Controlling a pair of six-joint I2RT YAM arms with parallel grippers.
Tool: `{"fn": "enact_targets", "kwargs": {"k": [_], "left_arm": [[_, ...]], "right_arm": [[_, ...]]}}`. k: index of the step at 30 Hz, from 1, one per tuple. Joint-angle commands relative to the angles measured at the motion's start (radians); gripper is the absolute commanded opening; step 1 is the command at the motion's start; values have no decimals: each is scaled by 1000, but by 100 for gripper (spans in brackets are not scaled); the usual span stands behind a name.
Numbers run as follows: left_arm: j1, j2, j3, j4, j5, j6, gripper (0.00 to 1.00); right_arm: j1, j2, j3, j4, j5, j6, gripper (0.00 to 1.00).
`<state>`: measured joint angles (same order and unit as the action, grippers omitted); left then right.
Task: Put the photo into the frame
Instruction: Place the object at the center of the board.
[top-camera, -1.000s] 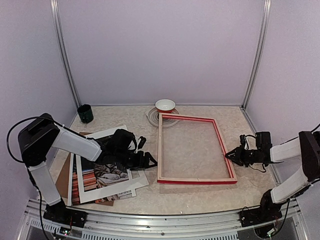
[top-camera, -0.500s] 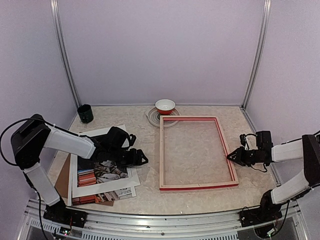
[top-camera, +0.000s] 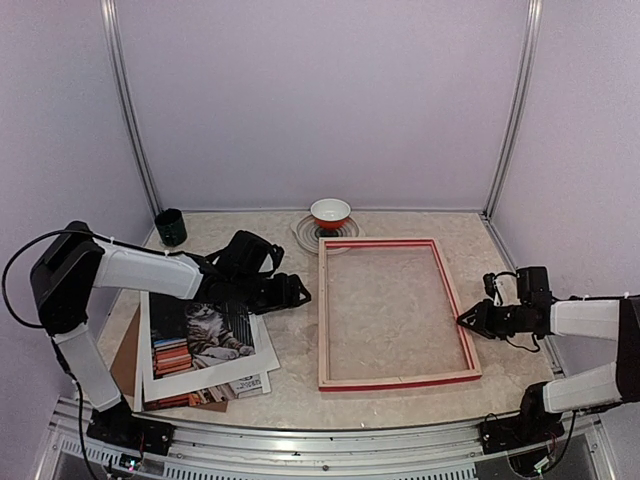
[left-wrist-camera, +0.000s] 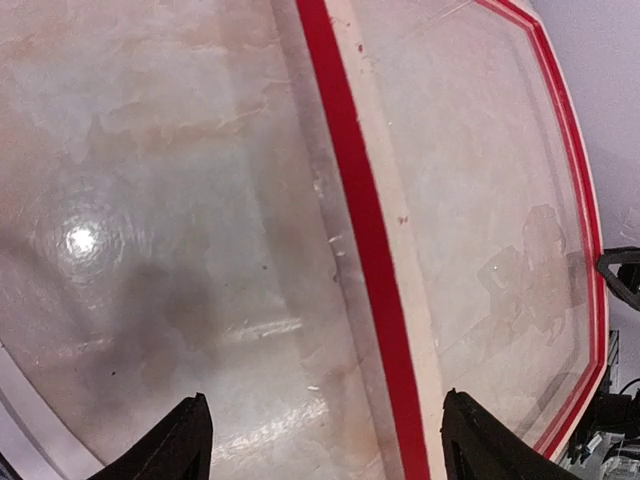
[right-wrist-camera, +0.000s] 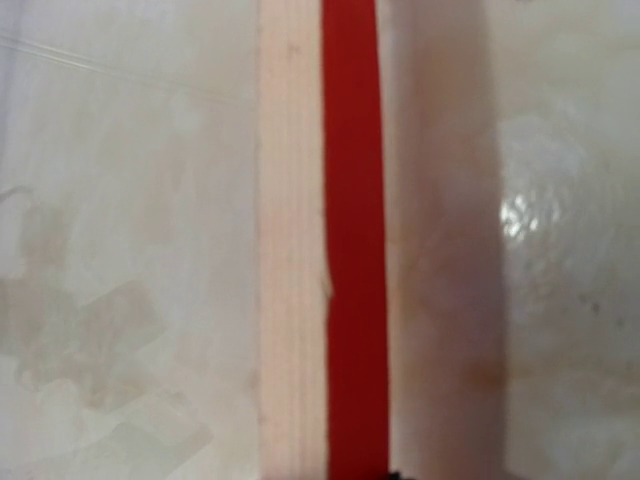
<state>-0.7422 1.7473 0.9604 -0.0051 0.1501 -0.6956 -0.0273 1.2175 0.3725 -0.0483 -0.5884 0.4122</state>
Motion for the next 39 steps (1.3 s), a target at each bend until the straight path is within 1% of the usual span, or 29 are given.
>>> {"fn": "enact_targets", "kwargs": {"k": [1,4,9,16,20,23,28,35,37,39], "left_arm": [[-23,57,114,-20,-28,8,78],[-29,105,180,-45,-36,13,78],[-43,159,232,-67,-55,14,78],[-51,169,211,-76,-77,5,78],[-54,160,195,-76,-91,10,77],[-52,162,197,-76,-107,16,75],[-38,203,218,-66,-107,23,70],[-14,231,222,-52,-125,20,68],[-5,217,221,-51,-132,19,68],[4,195,222,-62,-142,19,69]], "right_arm": [[26,-67,-10,-44,-5,32,14],[78,-109,-13,-74,24,47,13],[114,-163,-23,-118,59,80,13],[141,-231,-52,-153,86,137,12],[153,-258,-63,-164,120,161,12],[154,-223,-76,-129,143,184,12],[155,-126,-95,6,176,214,13],[156,16,-76,120,186,202,16],[156,40,-69,132,179,198,19],[157,47,-64,133,169,198,28]]}}
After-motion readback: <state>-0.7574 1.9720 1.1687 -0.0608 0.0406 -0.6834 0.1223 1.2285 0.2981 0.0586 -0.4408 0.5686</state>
